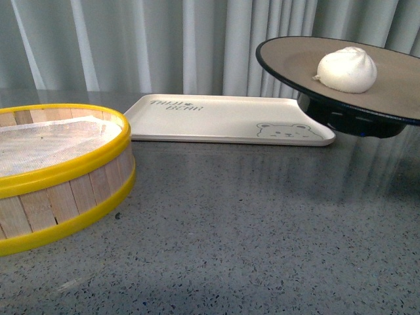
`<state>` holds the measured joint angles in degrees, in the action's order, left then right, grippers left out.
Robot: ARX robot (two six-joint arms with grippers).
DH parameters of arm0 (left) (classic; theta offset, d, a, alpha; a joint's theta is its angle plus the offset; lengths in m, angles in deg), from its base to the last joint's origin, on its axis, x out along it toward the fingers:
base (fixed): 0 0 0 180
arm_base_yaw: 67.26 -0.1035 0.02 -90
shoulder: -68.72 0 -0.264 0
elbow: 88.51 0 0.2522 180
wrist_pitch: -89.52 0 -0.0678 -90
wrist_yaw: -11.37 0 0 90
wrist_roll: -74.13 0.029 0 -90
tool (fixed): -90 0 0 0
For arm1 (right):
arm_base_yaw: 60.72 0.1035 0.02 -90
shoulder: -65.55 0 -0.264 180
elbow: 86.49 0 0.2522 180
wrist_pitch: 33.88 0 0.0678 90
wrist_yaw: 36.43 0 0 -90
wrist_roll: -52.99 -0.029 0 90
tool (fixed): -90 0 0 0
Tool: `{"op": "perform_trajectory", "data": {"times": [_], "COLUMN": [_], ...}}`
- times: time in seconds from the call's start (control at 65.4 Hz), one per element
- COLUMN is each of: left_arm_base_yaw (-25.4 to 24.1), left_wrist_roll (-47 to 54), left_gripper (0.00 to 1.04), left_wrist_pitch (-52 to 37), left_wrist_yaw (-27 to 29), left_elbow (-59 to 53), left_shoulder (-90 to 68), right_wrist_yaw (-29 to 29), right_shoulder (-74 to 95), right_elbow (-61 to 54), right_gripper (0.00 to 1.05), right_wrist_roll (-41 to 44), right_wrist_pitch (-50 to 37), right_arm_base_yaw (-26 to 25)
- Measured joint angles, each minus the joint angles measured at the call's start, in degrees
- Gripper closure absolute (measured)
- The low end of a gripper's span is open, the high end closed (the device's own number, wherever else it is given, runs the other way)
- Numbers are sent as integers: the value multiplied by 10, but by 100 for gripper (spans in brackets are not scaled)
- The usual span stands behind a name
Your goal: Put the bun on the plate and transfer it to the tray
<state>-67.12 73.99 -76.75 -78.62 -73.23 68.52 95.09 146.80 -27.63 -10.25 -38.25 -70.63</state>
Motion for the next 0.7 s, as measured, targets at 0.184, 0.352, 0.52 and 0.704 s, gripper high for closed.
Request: {"op": "perform_trajectory", "data": {"times": [0.184, 0.352, 0.52, 0.704], "left_arm_base_yaw": [0, 0, 0, 0], "left_wrist_roll": [0, 0, 0, 0], "left_gripper": [7, 7, 7, 7], "left_wrist_pitch": [0, 0, 0, 0], "left_wrist_yaw": [0, 0, 0, 0], "left_elbow": [0, 0, 0, 0], "left_shoulder": [0, 0, 0, 0], "right_wrist_yaw": [-30, -49, -61, -75], "right_shoulder": [68, 147, 241, 328], "right_elbow": [95, 199, 325, 456], "right_gripper": [101, 101, 101, 101], "right_wrist_roll": [-2, -11, -21, -25], "right_wrist_pitch": [20, 57, 118, 177], "right_arm_base_yaw": [-3, 13, 30, 42]}}
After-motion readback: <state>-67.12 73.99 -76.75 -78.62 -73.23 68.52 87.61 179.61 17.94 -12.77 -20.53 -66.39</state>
